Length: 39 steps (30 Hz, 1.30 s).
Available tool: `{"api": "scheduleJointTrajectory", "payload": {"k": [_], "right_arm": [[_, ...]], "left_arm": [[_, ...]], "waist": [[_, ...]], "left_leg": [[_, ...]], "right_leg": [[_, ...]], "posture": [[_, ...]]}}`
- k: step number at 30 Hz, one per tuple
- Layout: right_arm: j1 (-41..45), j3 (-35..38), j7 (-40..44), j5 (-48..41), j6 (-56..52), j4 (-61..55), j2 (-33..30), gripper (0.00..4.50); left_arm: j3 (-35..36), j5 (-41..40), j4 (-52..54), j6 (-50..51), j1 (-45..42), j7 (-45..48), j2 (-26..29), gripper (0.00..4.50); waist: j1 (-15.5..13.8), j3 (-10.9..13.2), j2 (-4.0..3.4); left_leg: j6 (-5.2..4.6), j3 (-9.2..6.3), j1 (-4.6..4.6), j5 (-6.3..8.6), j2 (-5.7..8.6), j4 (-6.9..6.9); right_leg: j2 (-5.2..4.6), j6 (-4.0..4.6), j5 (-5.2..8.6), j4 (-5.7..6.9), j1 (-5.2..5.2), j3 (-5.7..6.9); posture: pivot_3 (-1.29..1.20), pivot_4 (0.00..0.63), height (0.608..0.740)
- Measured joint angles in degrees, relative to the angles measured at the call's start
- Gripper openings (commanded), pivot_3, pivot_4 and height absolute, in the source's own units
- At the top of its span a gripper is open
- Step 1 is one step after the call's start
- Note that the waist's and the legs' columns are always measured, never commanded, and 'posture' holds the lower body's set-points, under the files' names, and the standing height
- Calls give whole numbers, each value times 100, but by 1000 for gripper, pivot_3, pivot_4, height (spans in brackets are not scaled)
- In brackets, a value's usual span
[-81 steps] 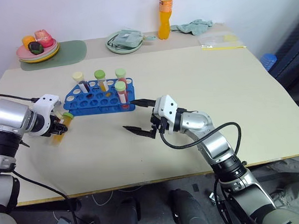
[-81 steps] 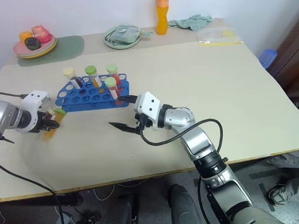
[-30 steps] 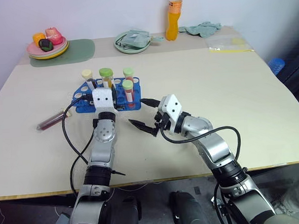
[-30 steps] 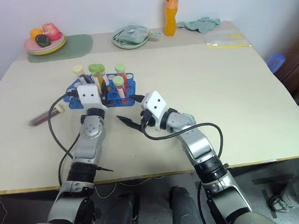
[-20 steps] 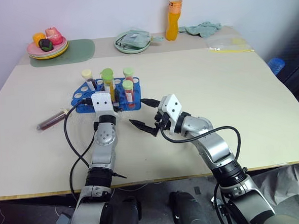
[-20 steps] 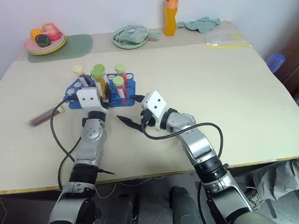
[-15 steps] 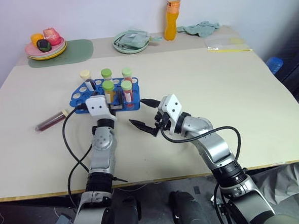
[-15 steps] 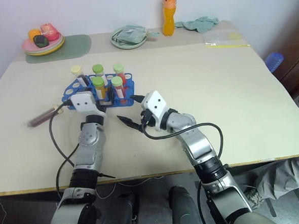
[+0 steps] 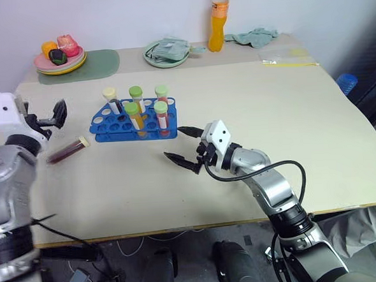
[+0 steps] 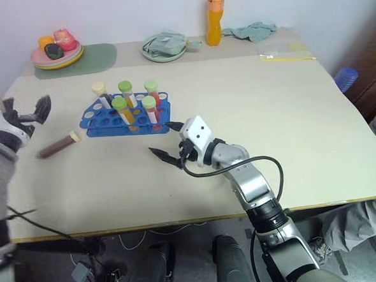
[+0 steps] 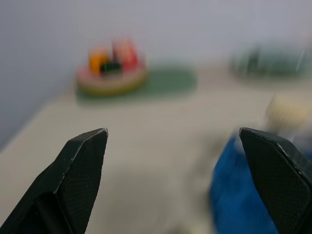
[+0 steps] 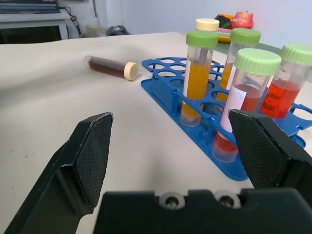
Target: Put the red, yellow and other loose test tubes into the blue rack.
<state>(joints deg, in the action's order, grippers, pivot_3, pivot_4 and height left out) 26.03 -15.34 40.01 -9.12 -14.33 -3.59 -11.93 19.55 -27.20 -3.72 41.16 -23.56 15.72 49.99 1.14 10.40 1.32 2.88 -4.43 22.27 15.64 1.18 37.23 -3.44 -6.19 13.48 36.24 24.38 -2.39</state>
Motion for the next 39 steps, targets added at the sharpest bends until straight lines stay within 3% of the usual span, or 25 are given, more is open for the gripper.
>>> {"api": "scheduleJointTrajectory", "payload": {"k": [4, 6, 11, 16, 23, 24, 30, 32, 34, 36, 38, 39], "right_arm": [[76, -14, 46, 2, 59, 119, 34, 4200], [105, -30, 61, 5, 84, 149, 64, 4200], [92, -47, 2, 36, 109, 139, 87, 4200], [-65, -9, -154, 80, 89, 42, 65, 4200], [-162, 6, -313, 109, 15, -128, 15, 4200], [-163, 5, -318, 109, 4, -128, 7, 4200], [-256, 10, -313, 105, -27, -255, -72, 4200], [-272, 16, -299, 100, -40, -280, -100, 4200], [-274, 5, -266, 89, -47, -290, -99, 4200], [-261, -4, -232, 69, -46, -270, -90, 4200], [-215, -5, -169, 49, -42, -221, -69, 4200], [-163, -7, -137, 47, -41, -167, -55, 4200]], "left_arm": [[-1523, 521, -1533, 672, -1216, 1827, 1029, 4445], [-2447, 1052, -2322, 670, -2025, 2770, 1149, 4445], [-4126, 2447, -4256, -114, -3373, 4598, 872, 4445], [-4768, 3486, -5762, -1071, -3846, 5149, 393, 4445], [-4791, 4175, -6517, -1771, -4173, 5290, 236, 1161], [-4765, 4189, -6533, -1825, -4172, 5313, 254, 839], [-3894, 3958, -6314, -1939, -3923, 4874, 852, 839], [-3076, 3525, -5926, -1996, -3576, 4292, 970, 839], [-1650, 2740, -4821, -2044, -2683, 3398, 875, 839], [-388, 2238, -3206, -2142, -1587, 2574, 282, 839], [633, 1795, -789, -2491, -333, 1475, -1146, 839], [673, 1720, 17, -2591, 58, 969, -1846, 839]], "waist": [[4, 2, -1], [-5, 4, -3], [44, 4, -4], [144, 8, 3], [146, 8, 3], [142, 8, 4], [172, 13, 11], [146, 13, 10], [121, 12, 12], [89, 10, 7], [6, 3, 10], [-23, 3, 17]], "left_leg": [[1, 2, 2, 0, -1, -7], [2, 6, 3, -1, -1, -6], [2, 11, 6, -2, -5, -8], [1, 8, 13, -1, -7, -8], [0, 9, 13, -1, -8, -7], [0, 9, 14, -1, -8, -7], [-3, 7, 15, 1, -9, -8], [-3, 5, 15, 1, -9, -3], [-3, -15, 19, 1, -13, 0], [-5, -19, 21, 3, -15, 2], [-17, -6, 21, 11, -6, 8], [-18, -3, 25, 12, -5, 14]], "right_leg": [[4, 0, 1, -3, 1, 0], [6, 1, 1, -3, 3, 0], [9, 1, 3, -4, 8, -5], [9, 1, 3, -3, 18, -5], [7, 1, 3, -1, 19, -8], [7, 1, 3, -1, 19, -7], [5, 0, 3, 1, 25, -9], [-3, 0, 3, 6, 26, -8], [-16, -1, 3, 7, 26, -7], [-39, -3, 1, 14, 24, -7], [-68, -6, -1, -2, 20, -7], [-68, -11, -5, -2, 22, -8]], "posture": [[0, 150, 740], [0, 150, 740], [0, 150, 740], [0, 150, 740], [0, 150, 740], [0, 150, 740], [0, 150, 740], [0, 150, 740], [0, 150, 740], [0, 150, 740], [0, 150, 740], [0, 150, 740]]}}
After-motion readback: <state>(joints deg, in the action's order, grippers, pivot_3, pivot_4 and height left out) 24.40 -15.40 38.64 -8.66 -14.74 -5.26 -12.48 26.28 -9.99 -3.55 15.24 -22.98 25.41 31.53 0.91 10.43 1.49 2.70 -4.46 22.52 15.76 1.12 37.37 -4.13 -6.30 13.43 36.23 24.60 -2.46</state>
